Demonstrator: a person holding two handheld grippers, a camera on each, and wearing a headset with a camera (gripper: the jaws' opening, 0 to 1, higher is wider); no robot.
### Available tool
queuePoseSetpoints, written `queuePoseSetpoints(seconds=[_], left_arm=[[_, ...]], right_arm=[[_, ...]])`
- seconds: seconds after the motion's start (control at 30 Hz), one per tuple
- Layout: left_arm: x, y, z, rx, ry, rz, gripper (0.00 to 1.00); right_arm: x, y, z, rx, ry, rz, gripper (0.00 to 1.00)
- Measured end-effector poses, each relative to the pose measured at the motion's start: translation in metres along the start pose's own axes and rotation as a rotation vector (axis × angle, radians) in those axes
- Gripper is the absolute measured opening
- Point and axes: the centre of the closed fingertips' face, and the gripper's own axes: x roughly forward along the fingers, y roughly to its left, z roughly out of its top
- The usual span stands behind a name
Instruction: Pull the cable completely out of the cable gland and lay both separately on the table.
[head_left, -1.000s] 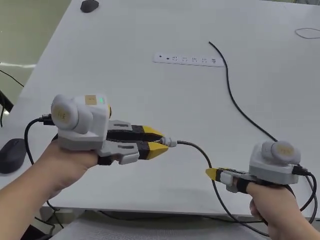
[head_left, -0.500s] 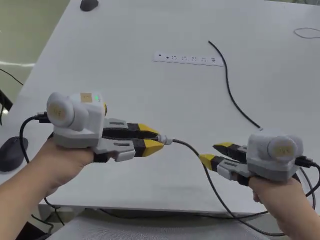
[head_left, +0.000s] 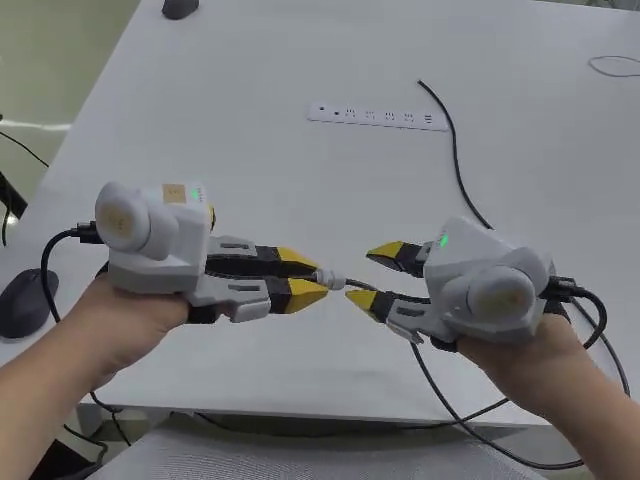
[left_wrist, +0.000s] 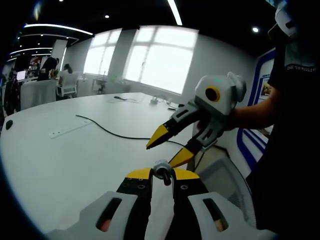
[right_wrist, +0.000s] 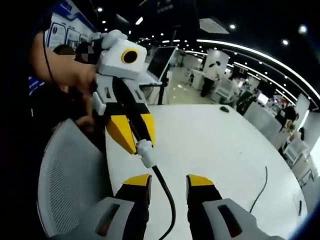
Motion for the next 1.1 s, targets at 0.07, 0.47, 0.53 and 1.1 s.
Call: queuePoseSetpoints(seconds=[0.07,0.47,0.53,1.1], left_arm=[[-0.001,0.000,-0.001,0.000,0.001,-0.001,0.15],[-0.004,0.001,-0.002,-0.015,-0.009,0.008,0.15],[-0.004,0.001,-0.003,-0.013,-0.007,0.009,0.15],[-0.004,-0.003,0.002,-0.033,-0.032,0.014,0.15]], right_arm=[[0.003,0.004,0.002,-0.042,-0.008,0.013,0.17],[0.012,0.014,-0.002,-0.028,-0.020,0.048,0.02],[0.013,0.015,-0.003,-0.037,-0.025,0.044,0.01],[0.010,0.017,-0.008,-0.092,-0.017,0.037,0.00]])
